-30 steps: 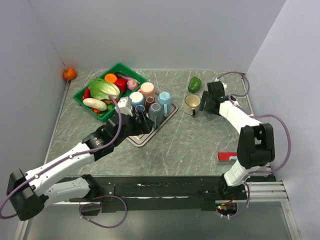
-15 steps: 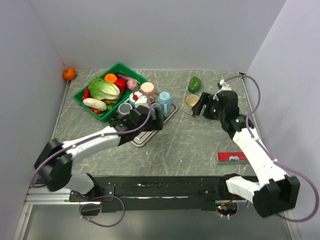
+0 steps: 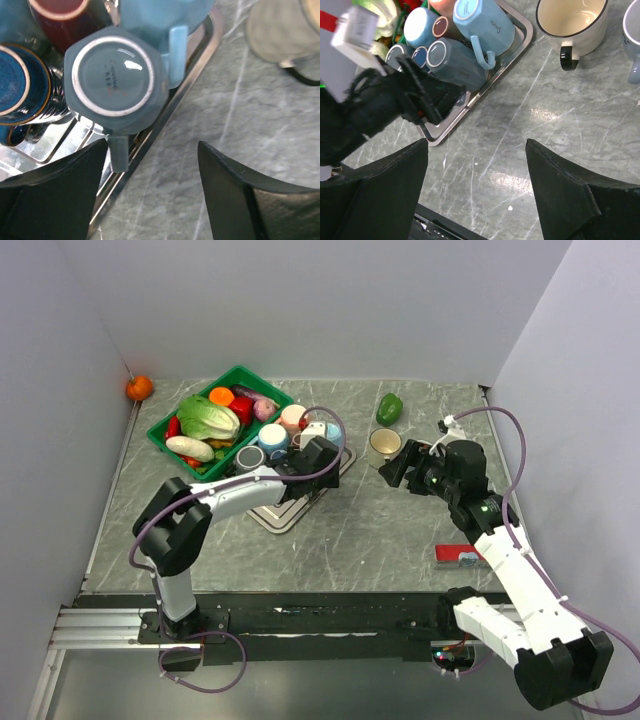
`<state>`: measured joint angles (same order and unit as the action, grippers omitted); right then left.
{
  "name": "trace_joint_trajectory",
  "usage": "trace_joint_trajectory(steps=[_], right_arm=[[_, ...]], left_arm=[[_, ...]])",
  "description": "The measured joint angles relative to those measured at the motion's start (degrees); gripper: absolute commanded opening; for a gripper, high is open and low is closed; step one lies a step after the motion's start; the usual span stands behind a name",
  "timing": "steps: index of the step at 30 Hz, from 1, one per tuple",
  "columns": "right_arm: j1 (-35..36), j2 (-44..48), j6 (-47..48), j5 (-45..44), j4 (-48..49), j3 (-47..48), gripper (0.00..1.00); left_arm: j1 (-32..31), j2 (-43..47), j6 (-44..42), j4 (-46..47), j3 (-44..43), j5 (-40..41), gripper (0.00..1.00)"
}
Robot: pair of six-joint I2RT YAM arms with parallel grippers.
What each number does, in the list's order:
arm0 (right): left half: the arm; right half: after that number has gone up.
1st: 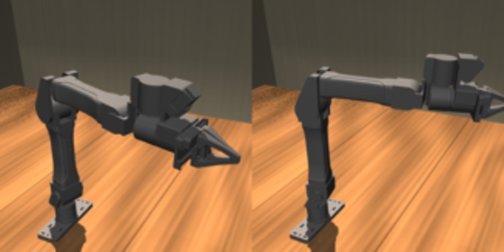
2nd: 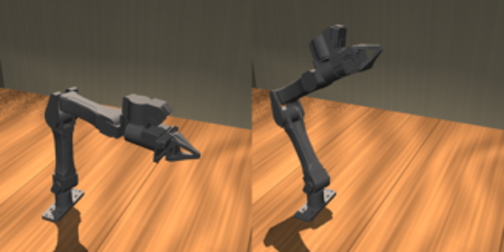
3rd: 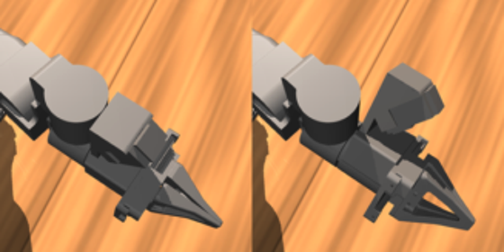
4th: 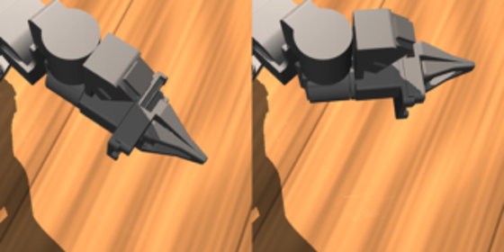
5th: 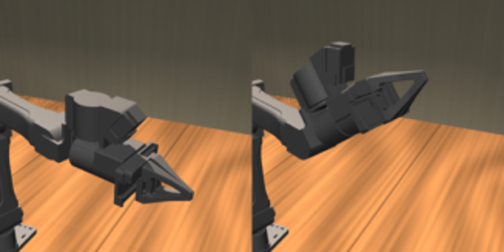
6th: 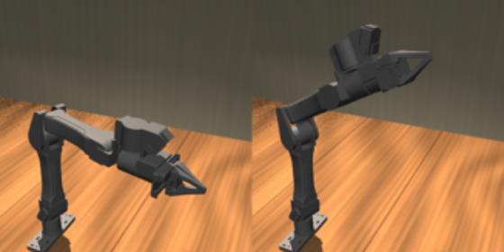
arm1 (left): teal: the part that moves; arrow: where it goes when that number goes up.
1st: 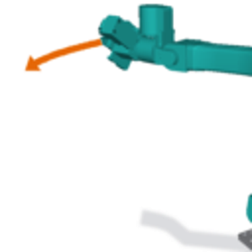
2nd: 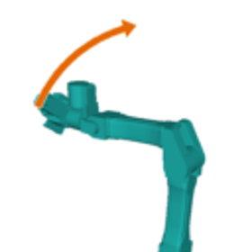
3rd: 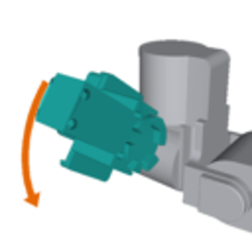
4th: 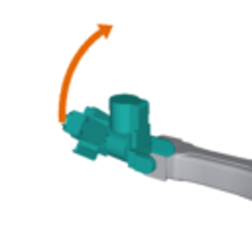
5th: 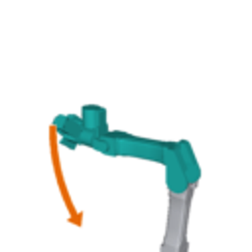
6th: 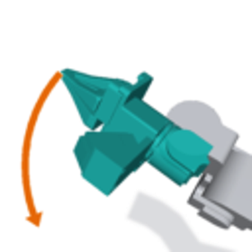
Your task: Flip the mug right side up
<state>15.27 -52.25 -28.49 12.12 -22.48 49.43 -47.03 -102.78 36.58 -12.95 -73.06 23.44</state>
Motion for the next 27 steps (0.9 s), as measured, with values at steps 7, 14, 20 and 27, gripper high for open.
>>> trace_joint_trajectory(steps=[7, 14, 20, 27], right_arm=[[0.0, 0.6, 0.0, 0.0, -0.3, 0.0, 0.85], [0.0, 0.6, 0.0, -0.2, -0.3, 0.0, 0.83], [0.0, 0.5, 0.5, -1.7, -0.8, 0.0, 0.83], [0.0, 0.4, 0.9, -3.1, -1.0, -0.1, 0.83]], left_arm=[[0.0, -2.4, 0.3, -2.9, -0.4, 1.7, 0.73], [0.0, -4.6, 0.7, -3.3, -1.4, 3.3, 0.57], [0.0, -5.1, 0.7, -4.1, -1.9, 4.0, 0.46], [0.2, -5.1, 0.7, -4.4, -2.5, 4.9, 0.35]])
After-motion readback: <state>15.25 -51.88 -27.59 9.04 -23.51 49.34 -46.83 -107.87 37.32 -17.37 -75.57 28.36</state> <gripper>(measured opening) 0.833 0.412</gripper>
